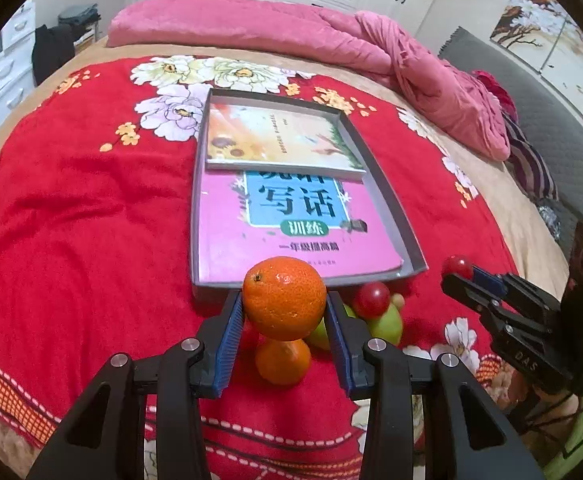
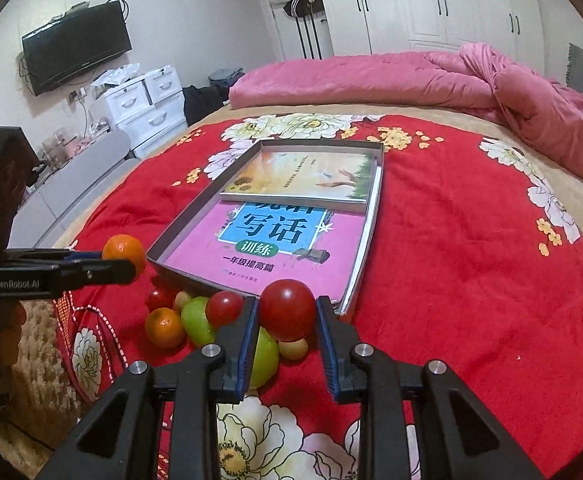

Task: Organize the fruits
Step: 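Lift the mandarin with the left tool while the right tool carries the tomato over the tray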

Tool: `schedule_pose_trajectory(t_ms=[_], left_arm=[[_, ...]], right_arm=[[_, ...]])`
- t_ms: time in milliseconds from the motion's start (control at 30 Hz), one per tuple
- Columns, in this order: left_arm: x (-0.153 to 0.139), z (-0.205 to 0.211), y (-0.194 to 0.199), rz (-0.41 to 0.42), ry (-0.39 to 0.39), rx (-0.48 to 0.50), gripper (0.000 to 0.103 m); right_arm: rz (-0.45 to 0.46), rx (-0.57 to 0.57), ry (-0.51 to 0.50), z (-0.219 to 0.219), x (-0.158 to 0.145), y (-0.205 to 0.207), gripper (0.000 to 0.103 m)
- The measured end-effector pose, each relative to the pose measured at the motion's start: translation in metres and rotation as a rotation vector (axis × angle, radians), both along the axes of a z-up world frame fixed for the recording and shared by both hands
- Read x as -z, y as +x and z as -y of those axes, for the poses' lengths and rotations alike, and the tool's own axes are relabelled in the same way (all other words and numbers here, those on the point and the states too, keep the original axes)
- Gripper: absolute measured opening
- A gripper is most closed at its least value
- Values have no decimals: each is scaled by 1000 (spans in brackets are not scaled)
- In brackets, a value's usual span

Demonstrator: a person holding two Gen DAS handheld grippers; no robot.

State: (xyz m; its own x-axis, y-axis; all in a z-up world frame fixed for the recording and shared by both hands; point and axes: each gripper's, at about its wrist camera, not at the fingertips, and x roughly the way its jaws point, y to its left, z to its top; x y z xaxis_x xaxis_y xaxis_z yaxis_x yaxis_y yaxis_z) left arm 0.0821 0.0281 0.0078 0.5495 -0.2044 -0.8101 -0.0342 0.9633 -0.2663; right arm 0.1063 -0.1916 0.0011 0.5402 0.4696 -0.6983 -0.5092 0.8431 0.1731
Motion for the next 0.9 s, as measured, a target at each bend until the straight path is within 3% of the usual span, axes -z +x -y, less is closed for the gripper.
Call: schedule_pose_trajectory(t_ms=[900], left_arm=[[24, -7, 44, 19, 61, -48, 42]], right_arm=[[28, 45, -21, -7, 6, 28, 29]])
